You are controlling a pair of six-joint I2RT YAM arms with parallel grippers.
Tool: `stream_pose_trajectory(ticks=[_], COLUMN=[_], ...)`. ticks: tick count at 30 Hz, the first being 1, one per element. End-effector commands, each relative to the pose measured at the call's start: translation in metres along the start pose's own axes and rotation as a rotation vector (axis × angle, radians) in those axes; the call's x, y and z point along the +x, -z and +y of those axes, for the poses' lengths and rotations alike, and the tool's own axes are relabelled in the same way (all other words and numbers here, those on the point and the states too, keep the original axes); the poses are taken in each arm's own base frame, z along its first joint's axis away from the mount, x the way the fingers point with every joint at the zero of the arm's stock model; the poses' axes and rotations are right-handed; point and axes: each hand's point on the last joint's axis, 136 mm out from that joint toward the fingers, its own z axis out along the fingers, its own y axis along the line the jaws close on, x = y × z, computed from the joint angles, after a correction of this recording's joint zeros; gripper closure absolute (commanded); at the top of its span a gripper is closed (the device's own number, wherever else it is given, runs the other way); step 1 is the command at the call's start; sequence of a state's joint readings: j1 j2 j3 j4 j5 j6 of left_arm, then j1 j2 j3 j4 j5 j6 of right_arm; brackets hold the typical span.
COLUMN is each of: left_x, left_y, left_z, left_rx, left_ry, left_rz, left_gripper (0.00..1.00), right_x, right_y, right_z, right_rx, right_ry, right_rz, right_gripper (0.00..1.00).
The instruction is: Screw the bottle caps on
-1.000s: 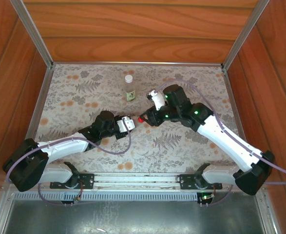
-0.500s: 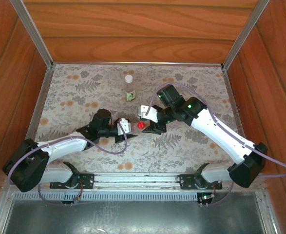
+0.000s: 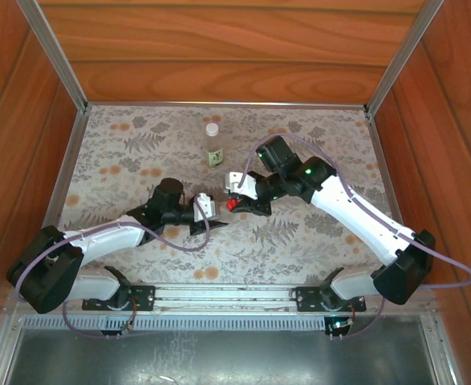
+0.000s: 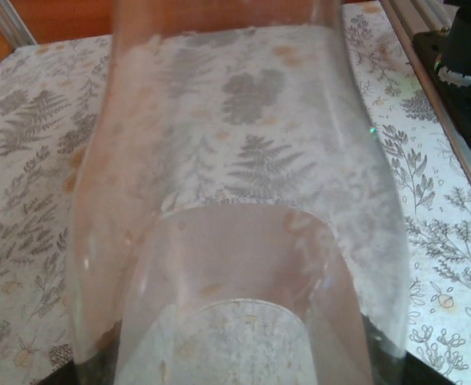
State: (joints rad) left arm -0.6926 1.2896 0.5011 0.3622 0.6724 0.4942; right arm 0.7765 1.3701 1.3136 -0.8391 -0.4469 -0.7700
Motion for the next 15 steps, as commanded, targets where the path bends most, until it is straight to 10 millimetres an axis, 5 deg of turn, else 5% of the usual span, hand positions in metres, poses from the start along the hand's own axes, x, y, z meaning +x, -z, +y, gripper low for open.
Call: stream_pose_trajectory(ticks=[1,6,12,14,15], left_x=[0.009,0.013,0.015,0.014,0.014], left_y=[-0.001,0.005,0.011,0.012,0.013], left_z=[-0.003,0.022,0.059,0.059,0.058], left_rx=[0.018,-0.131,-0.376,-0.377,-0.371], left_ry=[0.018,-0.004,-0.076,-0.072,-0.053], left_rz=[0.036,0.091,0.202,0.193,0.178], left_gripper=[0.54,0.54,0.54,0.54,0.54], right_x=[-0.006,-0.009,-0.014,-0.015,-0.016], right_y=[-0.002,-0.001,-0.012,-0.009,-0.004], right_z=[0.006,-0.011,-0.038,-0.044,-0.047], right_rx=[-0.053,0.033,0.123,0.164,0.196], right_ry=[-0.069,-0.285,-0.759,-0.823,-0.800], right_rz=[-0.021,-0.029,-0.123,-0.168,-0.194], right_gripper=[0.88,0.99,0.99,0.89,0.76])
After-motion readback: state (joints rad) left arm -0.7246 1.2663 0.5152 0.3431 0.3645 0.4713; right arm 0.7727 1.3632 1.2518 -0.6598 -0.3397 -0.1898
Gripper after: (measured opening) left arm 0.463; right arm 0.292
